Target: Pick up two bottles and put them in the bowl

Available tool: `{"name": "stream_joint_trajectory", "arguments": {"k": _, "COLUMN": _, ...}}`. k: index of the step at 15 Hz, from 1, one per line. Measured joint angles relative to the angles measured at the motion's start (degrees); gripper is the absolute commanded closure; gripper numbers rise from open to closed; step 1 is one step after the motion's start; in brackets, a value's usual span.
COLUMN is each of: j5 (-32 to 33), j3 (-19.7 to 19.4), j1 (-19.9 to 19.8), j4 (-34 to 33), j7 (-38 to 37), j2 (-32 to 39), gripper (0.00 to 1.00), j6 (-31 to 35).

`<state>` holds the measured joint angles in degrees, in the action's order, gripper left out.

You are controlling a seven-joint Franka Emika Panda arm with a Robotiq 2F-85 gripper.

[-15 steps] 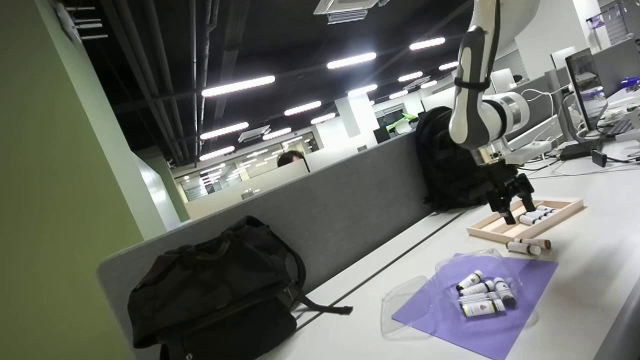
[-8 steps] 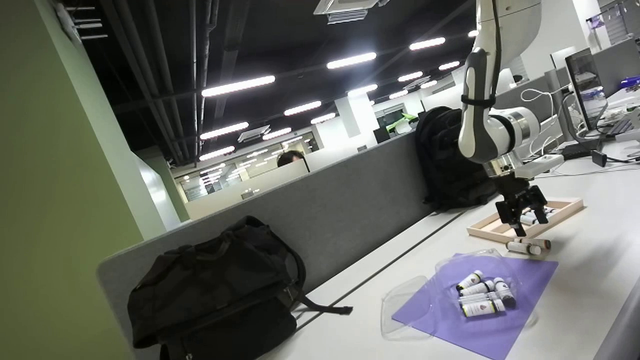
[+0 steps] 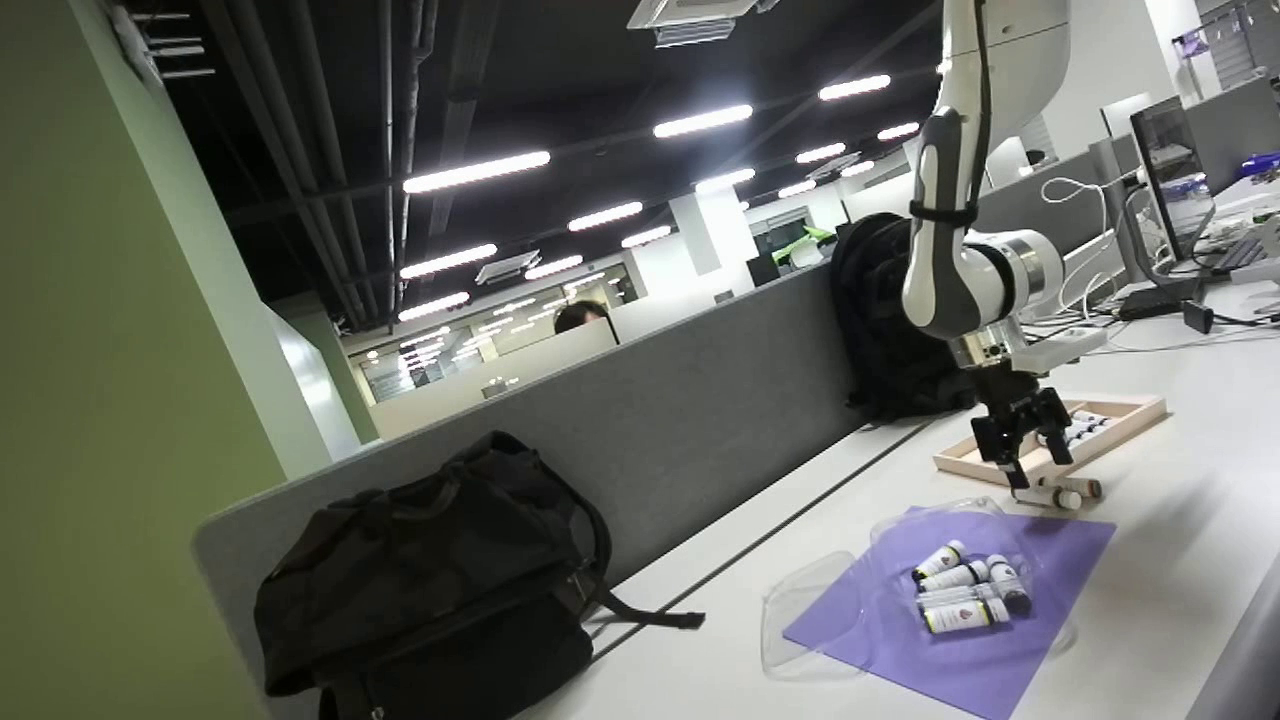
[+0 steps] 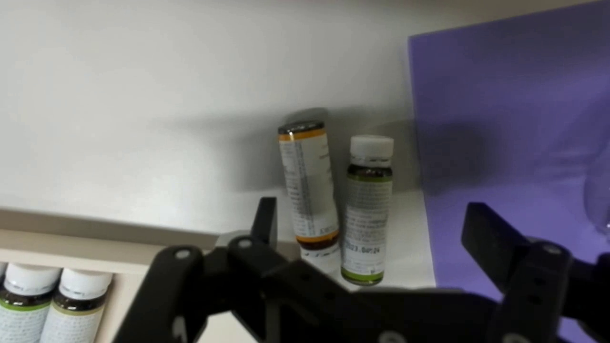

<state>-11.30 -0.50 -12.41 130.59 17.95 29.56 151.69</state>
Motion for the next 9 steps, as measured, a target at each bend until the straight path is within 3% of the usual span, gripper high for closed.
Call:
{"name": "stream_joint_trajectory", "arguments": {"k": 7, "j5": 0.7, "j3": 0.1, "j1": 0.2, "j4": -0.7, "j7": 0.0, "j2": 3.0, "gripper": 0.00, "j6": 0.7}}
{"name": "stream_joint_trajectory", "arguments": {"k": 8, "j5": 1.3, "j3": 0.0, "j1": 0.3, "j4": -0.9, "j7": -0.2, "j2": 3.6, "gripper": 0.25, "j6": 0.8}}
{"name": "stream_joint_trajectory", "arguments": {"k": 9, "j5": 1.9, "j3": 0.0, "j1": 0.5, "j4": -1.0, "j7": -0.2, "j2": 4.0, "gripper": 0.26, "j6": 1.0}}
